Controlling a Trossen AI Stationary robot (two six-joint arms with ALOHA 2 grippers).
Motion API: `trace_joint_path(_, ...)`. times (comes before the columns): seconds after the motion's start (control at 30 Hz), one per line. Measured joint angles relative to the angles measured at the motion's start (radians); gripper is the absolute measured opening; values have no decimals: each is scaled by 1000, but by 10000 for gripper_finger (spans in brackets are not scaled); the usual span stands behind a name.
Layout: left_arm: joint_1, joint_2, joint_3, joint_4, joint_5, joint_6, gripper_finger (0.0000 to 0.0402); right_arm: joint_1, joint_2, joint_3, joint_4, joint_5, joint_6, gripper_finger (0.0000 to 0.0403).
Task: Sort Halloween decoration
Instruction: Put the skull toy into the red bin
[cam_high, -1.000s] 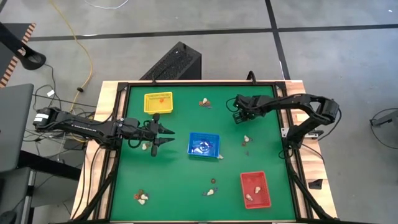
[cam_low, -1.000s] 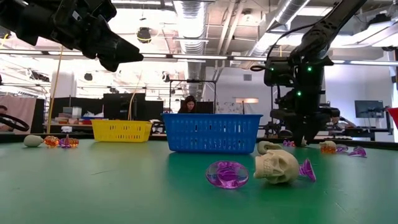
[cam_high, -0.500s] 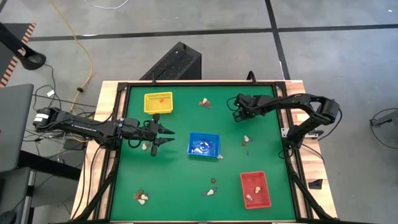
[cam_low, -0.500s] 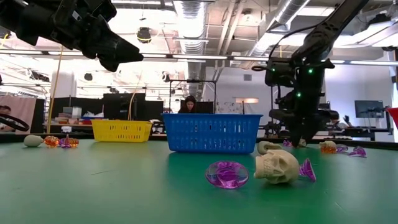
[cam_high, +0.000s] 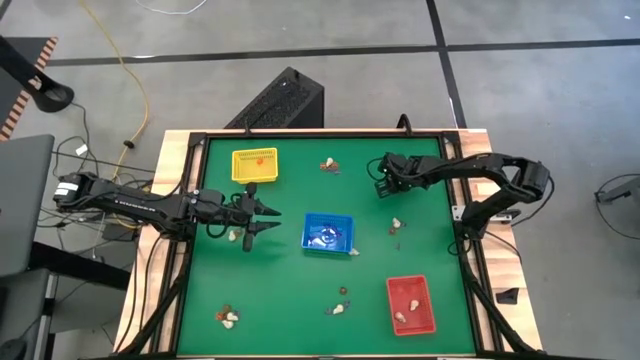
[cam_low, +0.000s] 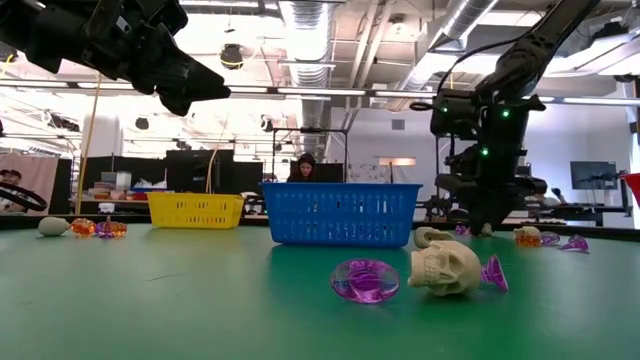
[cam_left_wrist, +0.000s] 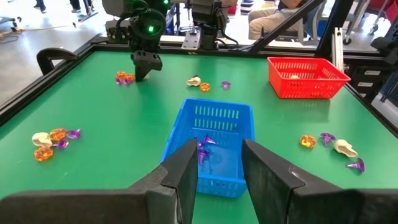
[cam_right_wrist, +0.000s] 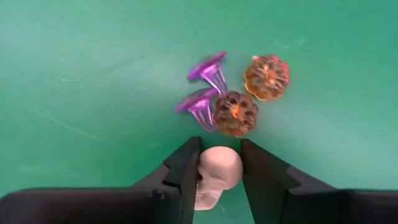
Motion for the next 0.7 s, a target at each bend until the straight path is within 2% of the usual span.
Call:
trace_joint_path(0.2,0,0,0,0,12,1,113,56,-121,-1,-26,-92,5,135)
trace_joint_path(0.33,0,0,0,0,21,3,113,138,-214,0,-37,-173,50,139)
trace_joint_path(0.53,0,0,0,1,21,16,113,346,-343,0,-9,-225,188,131)
trace_joint_path(0.7,0,0,0,0,21,20,113,584,-391,28,-22,-232,372,134)
